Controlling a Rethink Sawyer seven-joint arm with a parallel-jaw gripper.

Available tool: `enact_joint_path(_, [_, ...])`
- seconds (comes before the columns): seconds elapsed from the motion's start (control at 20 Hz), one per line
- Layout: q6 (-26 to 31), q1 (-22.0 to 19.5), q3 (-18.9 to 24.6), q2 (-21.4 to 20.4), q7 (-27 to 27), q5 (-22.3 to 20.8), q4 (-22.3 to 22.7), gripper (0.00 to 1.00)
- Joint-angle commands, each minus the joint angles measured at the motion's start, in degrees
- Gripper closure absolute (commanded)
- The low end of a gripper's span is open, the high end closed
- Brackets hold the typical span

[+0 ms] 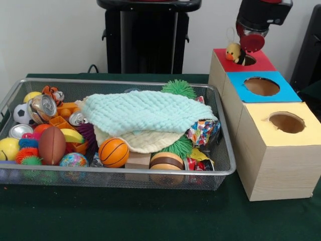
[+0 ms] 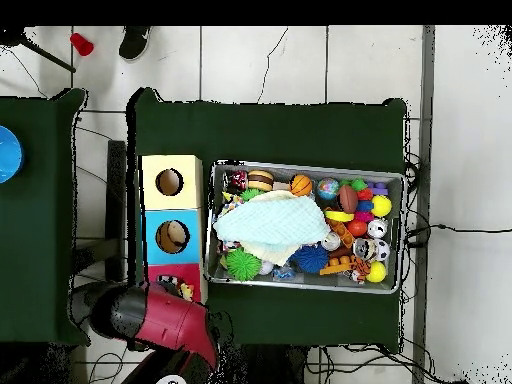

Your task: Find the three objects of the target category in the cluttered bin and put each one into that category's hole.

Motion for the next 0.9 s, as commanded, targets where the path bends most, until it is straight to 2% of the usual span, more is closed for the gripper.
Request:
enact_joint_path(0.05, [-1.3, -1.1, -1.9, 4.7, 4.5, -4.0, -1.4, 1.00])
enact_joint_path(0.35, [-1.8, -2.4, -0.1, 3.3, 3.5, -3.7, -0.6, 1.00])
enact_joint_path(0.45, [-3.1, -4.9, 3.3, 0.4, 1.5, -2.3, 1.9, 1.00])
enact_joint_path(0.6, [-1.8, -7.9, 6.9, -6.1, -1.7, -0.7, 5.6, 1.00])
enact_joint_path(0.7, [0.1, -8.3, 6.9, -8.7, -2.0, -1.3, 5.9, 1.00])
enact_joint_path(0.9, [1.5, -8.6, 7.1, -10.1, -0.7, -2.3, 5.8, 1.00])
